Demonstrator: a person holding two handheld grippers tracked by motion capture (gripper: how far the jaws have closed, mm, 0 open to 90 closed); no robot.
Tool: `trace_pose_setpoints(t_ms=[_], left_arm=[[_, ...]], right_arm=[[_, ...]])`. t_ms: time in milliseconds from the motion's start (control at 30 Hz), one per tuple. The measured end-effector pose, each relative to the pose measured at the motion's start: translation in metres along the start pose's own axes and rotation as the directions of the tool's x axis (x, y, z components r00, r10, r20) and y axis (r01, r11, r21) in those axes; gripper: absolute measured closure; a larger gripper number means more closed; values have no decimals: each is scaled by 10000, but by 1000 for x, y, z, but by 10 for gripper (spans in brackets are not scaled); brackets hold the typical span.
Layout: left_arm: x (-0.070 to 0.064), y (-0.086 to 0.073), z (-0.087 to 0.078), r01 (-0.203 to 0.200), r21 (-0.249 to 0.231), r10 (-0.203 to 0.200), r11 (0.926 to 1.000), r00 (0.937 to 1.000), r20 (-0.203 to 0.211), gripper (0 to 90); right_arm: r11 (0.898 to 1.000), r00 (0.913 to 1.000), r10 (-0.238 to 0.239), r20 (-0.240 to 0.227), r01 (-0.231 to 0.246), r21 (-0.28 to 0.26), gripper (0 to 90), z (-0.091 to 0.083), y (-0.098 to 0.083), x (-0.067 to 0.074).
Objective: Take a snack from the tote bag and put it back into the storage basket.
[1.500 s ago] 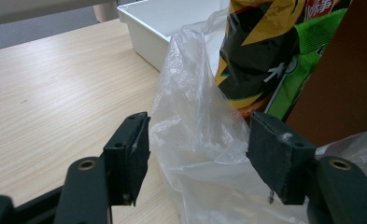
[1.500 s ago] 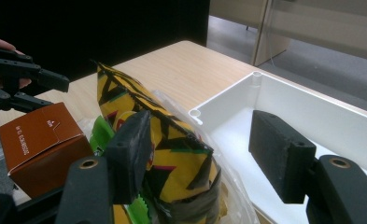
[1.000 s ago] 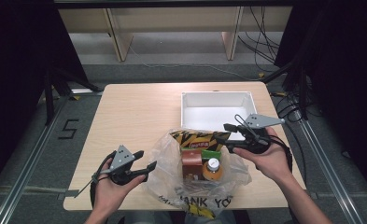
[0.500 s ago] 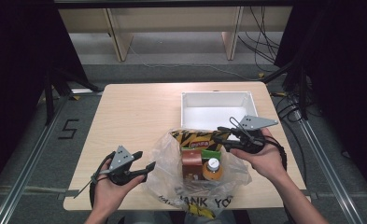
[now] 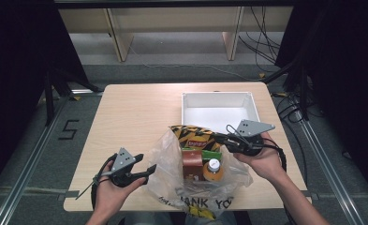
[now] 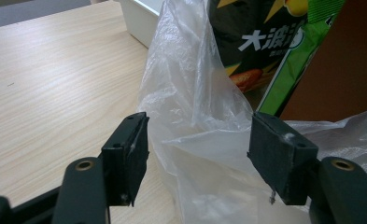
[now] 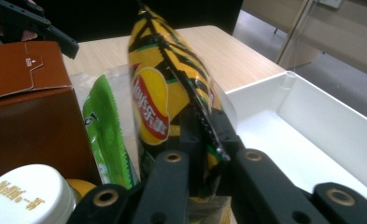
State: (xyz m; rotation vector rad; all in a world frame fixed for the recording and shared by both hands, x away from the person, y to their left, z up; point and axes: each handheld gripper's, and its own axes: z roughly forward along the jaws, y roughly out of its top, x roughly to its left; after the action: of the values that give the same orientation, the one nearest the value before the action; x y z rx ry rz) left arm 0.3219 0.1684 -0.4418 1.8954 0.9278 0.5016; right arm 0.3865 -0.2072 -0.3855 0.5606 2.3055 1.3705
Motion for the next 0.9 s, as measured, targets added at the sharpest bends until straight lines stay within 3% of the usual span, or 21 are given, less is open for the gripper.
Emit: trace_pose_setpoints(t_ms=[167, 200, 233, 300, 333, 400, 433, 467, 500, 533, 667, 700, 733, 767, 800, 900], left_arm=[[1, -1, 2, 91, -48, -90, 9999, 9999, 101, 374], [1, -1, 2, -41, 30, 40, 10000, 10000, 77, 374], [0, -1, 2, 67, 81, -67, 9999, 10000, 27, 374], [0, -2, 3, -22, 52, 21, 10000, 9999, 127, 375], [-1, -2, 4, 149, 13, -149, 9999, 9998, 161, 377], [-1, -2, 5, -31, 66, 29, 10000, 9998, 188, 379], [-2, -2, 6, 126, 94, -128, 9999, 9997, 213, 380], [-3, -2, 6, 151, 82, -153, 9999, 9996, 223, 380], [-4, -2, 7, 172, 60, -174, 9998, 9995, 255, 381], [-4, -2, 7, 182, 69, -183, 9998, 9996, 237, 381], [-6, -2, 9, 170, 104, -173, 9998, 9994, 285, 384], [-5, -1, 9, -46, 64, 44, 10000, 9995, 315, 384], [-6, -1, 9, 129, 88, -131, 9999, 9995, 291, 384], [-6, -1, 9, 94, 58, -95, 9999, 9995, 315, 384], [-6, -1, 10, 140, 48, -141, 9999, 9994, 319, 384], [-7, -1, 10, 114, 106, -117, 9999, 9996, 259, 385]], right_arm=[[9995, 9996, -254, -123, 252, -196, 900, 1, -1, 2], [9993, 9994, -337, -101, 335, -189, 900, 1, -1, 2], [9978, 9982, -590, -123, 586, -309, 900, 2, -1, 2], [9972, 9984, -553, -84, 548, -501, 900, 2, -1, 3], [9977, 9982, -528, -273, 516, -448, 900, 1, 0, 4], [9959, 9979, -627, -158, 615, -666, 900, 1, 1, 5], [9966, 9986, -490, -214, 474, -673, 900, 0, 2, 7], [9942, 9972, -733, -133, 720, -802, 900, 0, 3, 6], [9944, 9984, -556, -113, 544, -906, 900, -1, 4, 7], [9912, 9967, -806, -43, 797, -1057, 900, -1, 6, 5], [9901, 9987, -501, 62, 505, -1308, 900, -4, 10, 7], [9886, 9981, -610, 54, 612, -1376, 900, -4, 11, 5], [9876, 9983, -575, -112, 553, -1470, 900, -4, 12, 5], [9856, 9980, -616, 145, 631, -1568, 900, -6, 13, 5], [9839, 9971, -754, 112, 762, -1617, 900, -7, 14, 4], [9813, 9990, -437, 76, 443, -1872, 900, -10, 17, 6]])
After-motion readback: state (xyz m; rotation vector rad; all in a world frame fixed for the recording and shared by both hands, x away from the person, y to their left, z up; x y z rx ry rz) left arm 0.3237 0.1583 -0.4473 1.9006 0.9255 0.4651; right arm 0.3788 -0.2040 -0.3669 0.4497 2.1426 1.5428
